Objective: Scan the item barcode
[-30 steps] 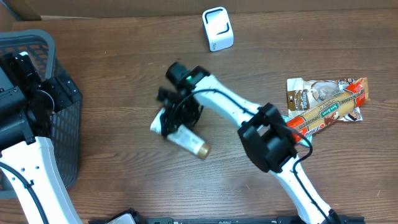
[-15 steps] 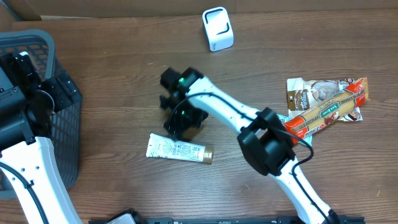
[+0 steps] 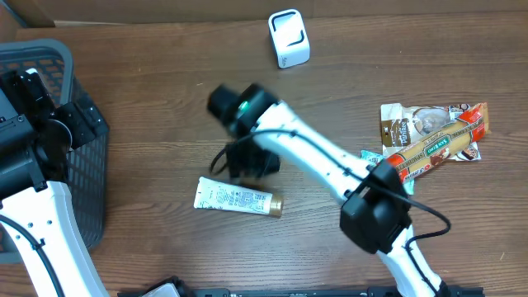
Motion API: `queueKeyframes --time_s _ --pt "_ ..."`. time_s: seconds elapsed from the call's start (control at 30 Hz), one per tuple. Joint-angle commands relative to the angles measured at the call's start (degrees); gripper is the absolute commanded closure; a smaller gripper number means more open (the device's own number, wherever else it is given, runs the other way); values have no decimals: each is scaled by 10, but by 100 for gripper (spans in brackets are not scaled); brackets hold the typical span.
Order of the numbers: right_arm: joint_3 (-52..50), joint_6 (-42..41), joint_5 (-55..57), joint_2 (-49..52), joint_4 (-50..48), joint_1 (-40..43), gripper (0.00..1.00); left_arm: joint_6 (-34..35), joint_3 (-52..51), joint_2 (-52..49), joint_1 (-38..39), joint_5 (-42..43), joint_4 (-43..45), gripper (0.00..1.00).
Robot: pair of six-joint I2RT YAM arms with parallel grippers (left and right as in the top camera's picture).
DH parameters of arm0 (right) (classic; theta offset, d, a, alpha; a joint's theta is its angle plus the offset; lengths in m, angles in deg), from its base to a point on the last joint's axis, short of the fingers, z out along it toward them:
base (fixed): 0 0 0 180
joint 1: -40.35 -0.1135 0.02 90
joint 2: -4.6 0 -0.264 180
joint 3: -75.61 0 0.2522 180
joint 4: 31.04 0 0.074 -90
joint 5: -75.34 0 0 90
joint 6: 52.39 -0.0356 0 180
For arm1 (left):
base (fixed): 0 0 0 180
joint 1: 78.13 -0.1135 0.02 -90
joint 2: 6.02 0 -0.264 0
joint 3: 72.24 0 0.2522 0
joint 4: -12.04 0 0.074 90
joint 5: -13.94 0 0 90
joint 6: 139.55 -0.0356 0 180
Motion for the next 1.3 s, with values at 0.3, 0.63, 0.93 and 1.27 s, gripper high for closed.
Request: queueKeyframes --time_s 0.3,0.63,0.93,1.27 --pt "-132 -163 19 -2 -100 -103 92 -15 3 -1 -2 5 0 0" --pt "-211 -137 78 -2 -114 -62 96 -15 3 -1 -2 5 0 0" --pt "-211 -12 159 -2 -234 29 96 -15 3 -1 -2 5 0 1" --pt "-208 147 -40 -3 -287 101 68 -15 3 -1 -2 5 0 0"
